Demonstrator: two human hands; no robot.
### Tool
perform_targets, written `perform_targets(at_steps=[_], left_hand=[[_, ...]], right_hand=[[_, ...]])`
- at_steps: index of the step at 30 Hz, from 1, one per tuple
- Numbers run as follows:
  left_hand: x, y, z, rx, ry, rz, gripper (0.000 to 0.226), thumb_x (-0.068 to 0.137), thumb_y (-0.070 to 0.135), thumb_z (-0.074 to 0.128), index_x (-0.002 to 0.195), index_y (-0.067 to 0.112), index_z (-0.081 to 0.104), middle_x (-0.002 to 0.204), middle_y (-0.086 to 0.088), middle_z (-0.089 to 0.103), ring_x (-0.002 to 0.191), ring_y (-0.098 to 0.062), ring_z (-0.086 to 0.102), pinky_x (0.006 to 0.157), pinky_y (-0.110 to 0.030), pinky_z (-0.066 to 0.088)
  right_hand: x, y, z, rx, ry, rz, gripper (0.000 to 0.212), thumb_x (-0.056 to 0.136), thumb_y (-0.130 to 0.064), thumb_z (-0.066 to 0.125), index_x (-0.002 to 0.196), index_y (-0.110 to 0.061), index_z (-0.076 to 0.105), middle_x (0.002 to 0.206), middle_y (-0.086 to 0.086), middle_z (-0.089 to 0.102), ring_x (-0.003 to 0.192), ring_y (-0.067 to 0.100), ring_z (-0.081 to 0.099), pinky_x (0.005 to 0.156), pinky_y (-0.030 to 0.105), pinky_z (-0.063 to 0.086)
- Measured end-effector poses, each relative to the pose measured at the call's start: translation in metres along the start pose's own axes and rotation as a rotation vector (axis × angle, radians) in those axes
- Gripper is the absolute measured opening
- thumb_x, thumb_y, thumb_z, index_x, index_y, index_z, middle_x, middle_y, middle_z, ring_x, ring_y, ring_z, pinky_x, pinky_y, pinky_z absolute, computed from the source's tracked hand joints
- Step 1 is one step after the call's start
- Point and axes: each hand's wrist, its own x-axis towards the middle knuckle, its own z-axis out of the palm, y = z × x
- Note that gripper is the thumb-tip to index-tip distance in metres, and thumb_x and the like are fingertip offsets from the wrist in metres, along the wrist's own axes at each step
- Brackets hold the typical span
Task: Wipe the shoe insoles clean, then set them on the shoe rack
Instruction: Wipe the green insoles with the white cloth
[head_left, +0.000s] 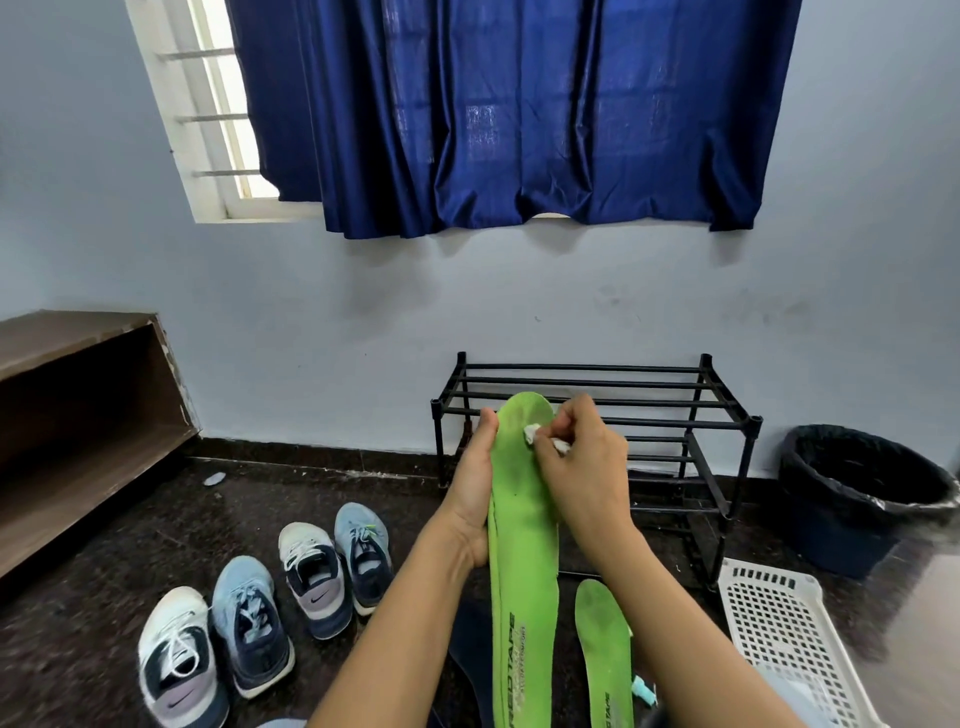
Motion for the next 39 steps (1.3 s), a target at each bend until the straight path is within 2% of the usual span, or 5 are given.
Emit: perform_targets(at_steps=[5, 13, 20, 30, 39], left_hand=[[-0.001, 0.007, -0.006, 0.014, 0.051, 0.03, 0.076, 0.091, 0.071, 0.026, 0.097, 0.009, 0.07, 0.08, -0.014, 0.072, 0.068, -0.025, 0.069, 0.066, -0.032, 0.054], [-0.002, -0.01, 0.002, 0.09, 0.04, -0.033, 0.076, 0.093, 0.069, 0.028, 0.089, 0.012, 0.077, 0.084, -0.016, 0.071, 0.07, -0.027, 0.066, 0.072, -0.038, 0.05], [-0.002, -0.006, 0.0, 0.077, 0.047, -0.039, 0.074, 0.093, 0.069, 0.026, 0.096, 0.012, 0.073, 0.082, -0.013, 0.071, 0.067, -0.025, 0.068, 0.063, -0.032, 0.054], [-0.005, -0.012, 0.004, 0.064, 0.012, -0.061, 0.076, 0.093, 0.069, 0.028, 0.095, 0.012, 0.077, 0.09, -0.017, 0.071, 0.078, -0.029, 0.065, 0.078, -0.042, 0.049], [-0.006, -0.013, 0.005, 0.067, 0.01, -0.065, 0.073, 0.096, 0.066, 0.024, 0.098, 0.01, 0.071, 0.078, -0.013, 0.072, 0.063, -0.023, 0.069, 0.059, -0.03, 0.056]], right_hand=[[-0.015, -0.001, 0.008, -0.022, -0.203, -0.015, 0.035, 0.079, -0.01, 0.068, 0.07, -0.026, 0.038, 0.062, -0.011, 0.051, 0.057, 0.003, 0.045, 0.053, 0.021, 0.03], [0.009, 0.014, -0.002, -0.046, 0.067, 0.05, 0.024, 0.082, -0.003, 0.061, 0.078, -0.016, 0.042, 0.062, -0.008, 0.047, 0.058, 0.02, 0.045, 0.056, 0.029, 0.026], [-0.01, 0.011, 0.003, -0.033, -0.119, -0.053, 0.033, 0.08, -0.004, 0.062, 0.07, -0.024, 0.037, 0.058, -0.012, 0.044, 0.052, 0.002, 0.041, 0.052, 0.021, 0.027], [0.004, 0.014, -0.006, 0.032, 0.084, -0.006, 0.024, 0.082, -0.001, 0.061, 0.076, -0.013, 0.041, 0.06, -0.013, 0.042, 0.052, 0.003, 0.041, 0.052, 0.009, 0.032], [-0.002, 0.013, 0.003, 0.038, 0.009, 0.05, 0.021, 0.08, -0.006, 0.064, 0.074, -0.012, 0.045, 0.06, -0.01, 0.046, 0.052, 0.006, 0.042, 0.052, 0.021, 0.026]])
